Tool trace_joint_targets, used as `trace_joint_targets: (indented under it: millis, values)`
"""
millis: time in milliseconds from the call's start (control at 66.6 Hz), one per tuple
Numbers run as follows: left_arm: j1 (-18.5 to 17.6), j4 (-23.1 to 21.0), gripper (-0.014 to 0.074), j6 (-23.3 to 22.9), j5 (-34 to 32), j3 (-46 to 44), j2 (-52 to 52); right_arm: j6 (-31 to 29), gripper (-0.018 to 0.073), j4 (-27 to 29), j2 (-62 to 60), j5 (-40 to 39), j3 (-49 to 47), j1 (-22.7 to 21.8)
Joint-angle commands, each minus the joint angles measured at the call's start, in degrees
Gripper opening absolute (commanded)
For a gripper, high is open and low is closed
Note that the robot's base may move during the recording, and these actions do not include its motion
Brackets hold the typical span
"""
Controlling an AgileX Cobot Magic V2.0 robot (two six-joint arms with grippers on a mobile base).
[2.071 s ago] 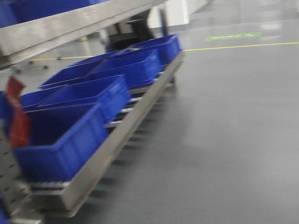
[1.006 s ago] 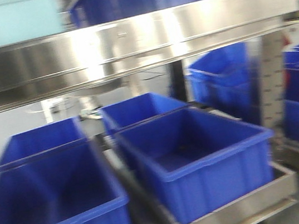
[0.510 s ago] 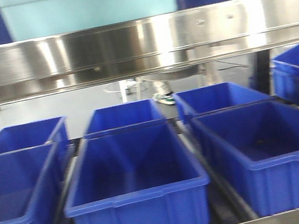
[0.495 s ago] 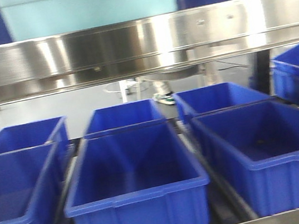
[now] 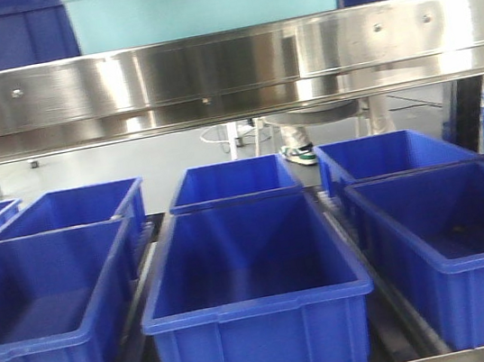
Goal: Move two blue bins to right shelf middle
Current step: 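Hold the bin while the base drives to another blue-bin shelf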
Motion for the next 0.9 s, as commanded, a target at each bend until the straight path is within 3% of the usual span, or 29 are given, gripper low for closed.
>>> trace_joint_targets:
  millis: [0, 886]
  values:
    - [-0.4, -3.31, -0.0111, -0.51, -3.39, -0.42, -0.43, -1.6, -0.0153, 2.34, -0.65, -2.98, -0.51, 0.19]
    - [-0.4, -3.31, -0.0111, -0.51, -3.39, -0.42, -0.43, -1.6, -0.0153, 2.34, -0.65, -2.98, -0.51, 0.19]
